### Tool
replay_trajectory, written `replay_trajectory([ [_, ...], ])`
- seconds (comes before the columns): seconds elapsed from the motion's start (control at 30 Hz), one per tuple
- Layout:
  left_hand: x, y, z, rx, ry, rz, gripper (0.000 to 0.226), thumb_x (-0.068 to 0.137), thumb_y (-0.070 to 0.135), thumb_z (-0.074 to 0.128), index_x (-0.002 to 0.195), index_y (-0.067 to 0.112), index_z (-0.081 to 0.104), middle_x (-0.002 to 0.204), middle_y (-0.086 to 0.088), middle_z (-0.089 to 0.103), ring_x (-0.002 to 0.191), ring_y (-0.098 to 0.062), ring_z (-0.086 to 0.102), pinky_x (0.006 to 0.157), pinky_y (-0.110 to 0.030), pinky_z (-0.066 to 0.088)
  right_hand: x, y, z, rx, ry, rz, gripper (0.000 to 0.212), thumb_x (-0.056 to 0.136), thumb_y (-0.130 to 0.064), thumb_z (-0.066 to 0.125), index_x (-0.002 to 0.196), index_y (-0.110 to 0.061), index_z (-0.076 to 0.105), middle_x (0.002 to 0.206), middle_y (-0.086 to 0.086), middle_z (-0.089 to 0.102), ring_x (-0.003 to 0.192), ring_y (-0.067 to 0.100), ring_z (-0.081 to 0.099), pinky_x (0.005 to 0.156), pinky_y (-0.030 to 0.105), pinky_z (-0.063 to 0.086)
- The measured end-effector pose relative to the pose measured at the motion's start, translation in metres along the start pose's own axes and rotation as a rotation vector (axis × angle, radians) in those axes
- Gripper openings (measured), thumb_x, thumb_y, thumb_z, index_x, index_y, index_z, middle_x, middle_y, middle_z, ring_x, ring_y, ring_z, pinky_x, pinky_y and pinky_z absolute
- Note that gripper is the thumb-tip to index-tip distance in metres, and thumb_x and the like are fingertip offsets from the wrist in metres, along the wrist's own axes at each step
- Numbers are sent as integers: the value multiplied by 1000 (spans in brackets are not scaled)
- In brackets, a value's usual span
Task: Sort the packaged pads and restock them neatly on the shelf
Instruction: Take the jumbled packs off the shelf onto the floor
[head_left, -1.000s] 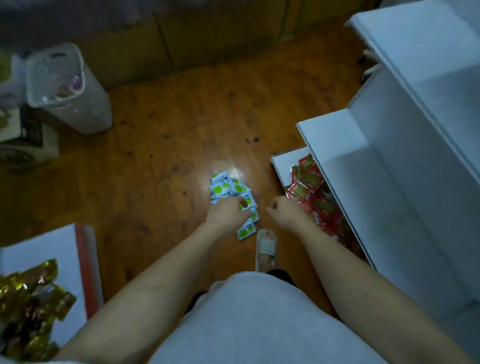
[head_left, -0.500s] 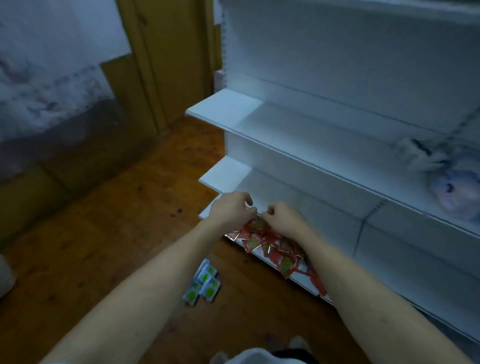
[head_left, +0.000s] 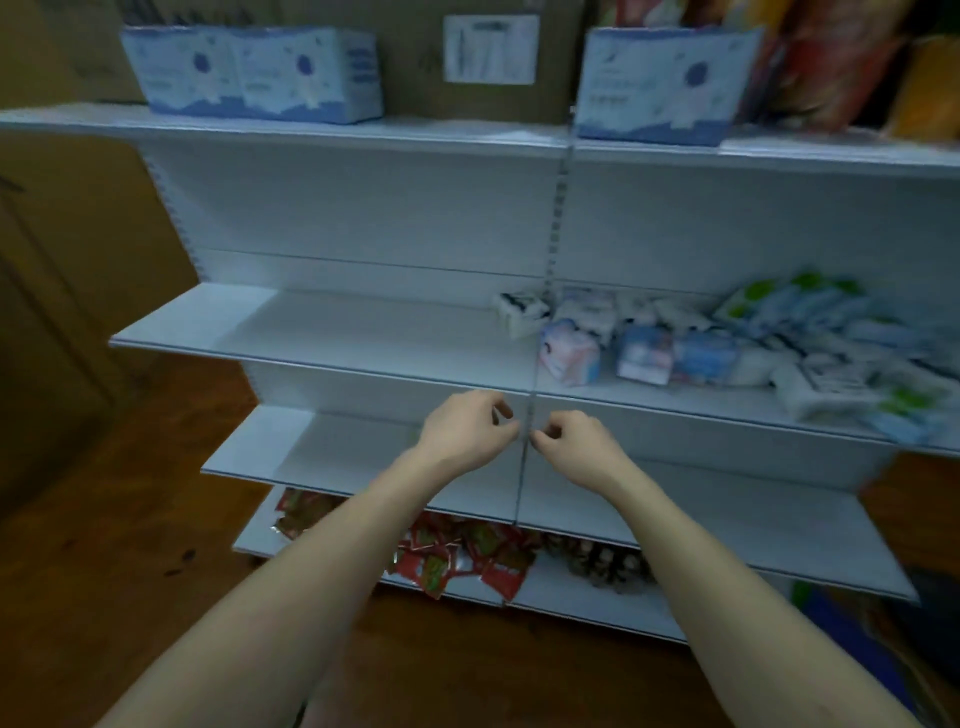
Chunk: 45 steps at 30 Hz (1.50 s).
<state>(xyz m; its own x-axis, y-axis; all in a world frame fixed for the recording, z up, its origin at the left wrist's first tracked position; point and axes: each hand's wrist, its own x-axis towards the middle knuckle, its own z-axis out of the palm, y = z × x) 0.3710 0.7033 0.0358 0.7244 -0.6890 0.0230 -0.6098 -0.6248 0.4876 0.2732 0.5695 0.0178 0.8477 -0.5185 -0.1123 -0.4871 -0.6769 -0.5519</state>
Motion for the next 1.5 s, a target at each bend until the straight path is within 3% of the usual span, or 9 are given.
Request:
replay_trajectory([
  [0.17,2,116,63,-42,-87,106,26,87,45,59,104,27,67,98,7,68,95,-16,62,78,-32,51,-47,113,-74,32,53,98,30,91,-35,59,69,-16,52,71,3,60,75,25,59,66,36,46],
  [0.27,5,178,89,-59,-123,166,27,88,47,57,106,29,66,100,9,66,93,-14,61,80,-34,53,-69,172,-117,75,102,169,29,92,-36,58,79,-11,59,78,8,64,77,27,61,64,35,44],
  [0.4,13,245,115,-42,-153,246,27,90,47,55,109,30,64,101,11,64,91,-11,60,73,-30,50,-88,230,-159,104,191,200,32,96,-39,55,74,-15,58,74,6,63,75,24,61,69,39,50],
  [0.63,38,301,171,-44,-196,271,22,89,43,58,103,29,67,93,13,66,88,-9,61,77,-30,52,-89,309,-174,189,232,262,33,95,-40,57,77,-12,61,75,4,66,78,22,61,69,34,45],
  [0.9,109,353,243,-137,-308,262,19,90,36,59,105,26,67,99,8,67,87,-13,62,77,-29,52,-41,396,-206,276,211,374,19,92,-32,62,76,-26,52,77,-2,59,82,22,59,69,31,44],
  [1.1,173,412,279,-156,-227,431,22,90,33,59,108,24,68,105,6,69,98,-14,62,79,-26,48,6,452,-272,237,204,444,16,94,-35,58,94,-20,57,89,-5,58,89,21,59,71,31,44],
  [1.3,231,465,297,-148,-218,452,32,89,30,64,117,15,64,111,-6,64,104,-23,58,81,-30,47,55,486,-331,487,398,444,13,92,-33,60,92,-20,59,92,5,65,83,23,67,76,46,57],
  [1.37,242,478,309,-49,-240,436,35,88,32,64,117,13,62,113,-9,62,106,-27,57,81,-32,46,73,496,-344,595,433,469,16,92,-25,61,89,-10,56,88,10,65,75,26,66,74,49,59],
  [1.5,258,508,332,186,-260,353,41,87,38,61,121,15,56,119,-10,58,110,-29,56,82,-31,40,113,514,-372,986,374,479,17,97,-14,57,110,-4,56,94,13,62,73,23,62,61,32,58],
])
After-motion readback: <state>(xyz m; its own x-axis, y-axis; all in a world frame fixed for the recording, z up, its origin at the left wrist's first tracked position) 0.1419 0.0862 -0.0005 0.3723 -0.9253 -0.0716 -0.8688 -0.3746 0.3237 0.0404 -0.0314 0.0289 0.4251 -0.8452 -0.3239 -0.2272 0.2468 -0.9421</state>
